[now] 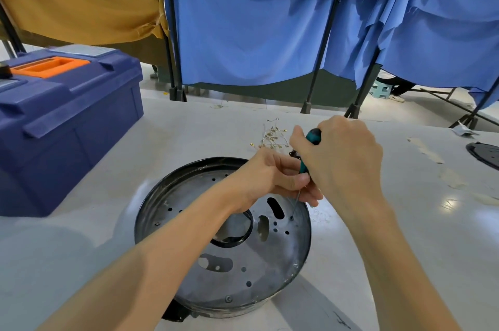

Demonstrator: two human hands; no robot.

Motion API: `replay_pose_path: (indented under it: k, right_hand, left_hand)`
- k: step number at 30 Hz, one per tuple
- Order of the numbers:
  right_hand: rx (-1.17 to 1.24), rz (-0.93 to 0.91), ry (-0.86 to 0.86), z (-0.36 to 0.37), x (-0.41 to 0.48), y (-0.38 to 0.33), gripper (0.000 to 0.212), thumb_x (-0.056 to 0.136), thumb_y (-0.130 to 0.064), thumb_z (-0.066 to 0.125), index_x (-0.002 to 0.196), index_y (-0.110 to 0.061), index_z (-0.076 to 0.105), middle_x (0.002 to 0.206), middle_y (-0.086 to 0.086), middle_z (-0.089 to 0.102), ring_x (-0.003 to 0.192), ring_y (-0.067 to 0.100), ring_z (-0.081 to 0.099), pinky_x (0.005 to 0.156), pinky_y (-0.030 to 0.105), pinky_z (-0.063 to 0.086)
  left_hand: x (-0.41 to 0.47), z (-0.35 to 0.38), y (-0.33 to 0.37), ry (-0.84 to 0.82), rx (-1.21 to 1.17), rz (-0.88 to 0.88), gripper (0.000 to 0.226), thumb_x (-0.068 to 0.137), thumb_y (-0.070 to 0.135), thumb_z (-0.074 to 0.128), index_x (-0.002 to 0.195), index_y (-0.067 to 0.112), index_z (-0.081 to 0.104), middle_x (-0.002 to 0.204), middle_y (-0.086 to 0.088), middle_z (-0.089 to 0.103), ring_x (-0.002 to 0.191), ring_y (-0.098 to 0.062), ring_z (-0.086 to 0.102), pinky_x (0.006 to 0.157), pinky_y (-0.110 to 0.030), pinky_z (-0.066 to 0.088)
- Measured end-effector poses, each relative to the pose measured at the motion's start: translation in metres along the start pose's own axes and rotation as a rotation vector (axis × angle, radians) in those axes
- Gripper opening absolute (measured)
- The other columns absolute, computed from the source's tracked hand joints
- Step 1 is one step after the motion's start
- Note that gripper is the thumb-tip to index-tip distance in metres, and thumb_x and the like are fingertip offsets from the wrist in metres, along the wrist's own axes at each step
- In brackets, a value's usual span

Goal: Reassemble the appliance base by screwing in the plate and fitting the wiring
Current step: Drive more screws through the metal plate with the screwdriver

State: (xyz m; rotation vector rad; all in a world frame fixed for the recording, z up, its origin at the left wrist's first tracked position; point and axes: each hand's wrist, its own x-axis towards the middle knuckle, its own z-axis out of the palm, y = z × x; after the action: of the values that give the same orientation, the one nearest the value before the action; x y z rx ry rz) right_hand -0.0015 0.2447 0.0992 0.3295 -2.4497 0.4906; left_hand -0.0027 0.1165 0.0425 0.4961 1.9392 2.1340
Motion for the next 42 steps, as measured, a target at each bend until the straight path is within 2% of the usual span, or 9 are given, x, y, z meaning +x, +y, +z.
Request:
replay_pose_path:
  k: [4,8,11,17,23,25,28,35,42]
  right_hand:
    - [0.360,-0.160,-0.292,-0.017,0.009,0.015,0.046,0.074,-0.061,0.067,0.066,-0.016,0.062,0.059,-0.001,0.056,0.051,0.020,0.053,0.052,0.033,0.045]
    - [0.683,-0.220,-0.435,-0.026,0.010,0.025,0.009,0.076,-0.024,0.078,0.078,-0.017,0.071,0.060,-0.007,0.066,0.043,0.015,0.064,0.053,0.031,0.058]
    - [0.528,-0.184,-0.250,-0.013,0.014,0.025,0.025,0.079,-0.019,0.076,0.061,-0.008,0.063,0.043,0.000,0.056,0.038,0.011,0.058,0.043,0.016,0.048]
    - [0.067,-0.053,-0.052,0.008,0.010,0.014,0.045,0.085,-0.045,0.058,0.057,-0.012,0.046,0.055,0.002,0.045,0.056,0.026,0.050,0.053,0.034,0.043]
    - [0.534,-0.229,-0.444,-0.023,0.017,0.023,0.032,0.072,-0.050,0.076,0.094,-0.028,0.073,0.080,-0.011,0.066,0.050,0.011,0.060,0.053,0.032,0.053]
    - [0.598,-0.258,-0.395,-0.027,0.016,0.025,0.008,0.076,-0.027,0.078,0.079,-0.021,0.075,0.067,-0.010,0.066,0.044,0.015,0.060,0.051,0.033,0.056]
    - [0.535,-0.193,-0.255,-0.019,0.015,0.021,0.025,0.078,-0.016,0.076,0.060,-0.004,0.065,0.047,0.006,0.057,0.037,0.021,0.057,0.043,0.036,0.051]
    - [0.098,-0.113,-0.096,0.004,0.013,0.011,0.061,0.082,-0.059,0.058,0.052,-0.008,0.045,0.048,0.003,0.040,0.046,0.018,0.038,0.051,0.033,0.032]
    - [1.374,-0.129,-0.668,0.003,0.031,0.020,0.063,0.095,-0.044,0.052,0.049,-0.002,0.060,0.044,0.011,0.056,0.040,0.021,0.056,0.049,0.020,0.048]
  left_hand:
    - [-0.002,-0.007,0.003,-0.101,-0.021,-0.025,0.014,0.092,-0.001,0.056,0.100,-0.004,0.067,0.088,-0.018,0.071,0.086,-0.035,0.069,0.089,-0.040,0.054]
    - [-0.006,-0.009,0.003,-0.120,-0.044,-0.045,0.016,0.091,-0.001,0.056,0.101,-0.001,0.069,0.098,-0.021,0.071,0.098,-0.039,0.068,0.095,-0.041,0.051]
    - [-0.005,-0.005,0.002,-0.049,-0.039,-0.023,0.022,0.088,-0.005,0.061,0.109,-0.006,0.067,0.105,-0.024,0.070,0.101,-0.040,0.068,0.096,-0.041,0.053]
    - [0.004,0.001,0.000,0.038,-0.012,-0.033,0.022,0.088,-0.004,0.060,0.108,-0.012,0.065,0.093,-0.022,0.073,0.085,-0.036,0.072,0.082,-0.036,0.058]
    - [-0.004,-0.009,0.002,-0.183,-0.076,-0.034,0.018,0.093,-0.003,0.053,0.102,0.001,0.068,0.096,-0.019,0.071,0.094,-0.035,0.069,0.089,-0.036,0.052]
    - [-0.005,-0.009,0.001,-0.167,-0.073,-0.043,0.020,0.093,-0.002,0.054,0.106,0.001,0.069,0.099,-0.019,0.072,0.098,-0.036,0.068,0.091,-0.036,0.052]
    - [-0.004,-0.007,0.000,-0.077,-0.044,-0.012,0.022,0.088,-0.003,0.061,0.110,-0.005,0.067,0.105,-0.024,0.070,0.098,-0.039,0.069,0.093,-0.041,0.053]
    - [0.000,-0.004,0.003,-0.020,0.019,-0.006,0.021,0.087,-0.002,0.060,0.104,-0.015,0.065,0.091,-0.021,0.072,0.080,-0.032,0.071,0.081,-0.036,0.056]
    - [0.001,-0.002,0.002,-0.138,-0.020,-0.031,0.015,0.089,-0.002,0.059,0.102,-0.006,0.067,0.094,-0.019,0.072,0.086,-0.031,0.070,0.086,-0.034,0.054]
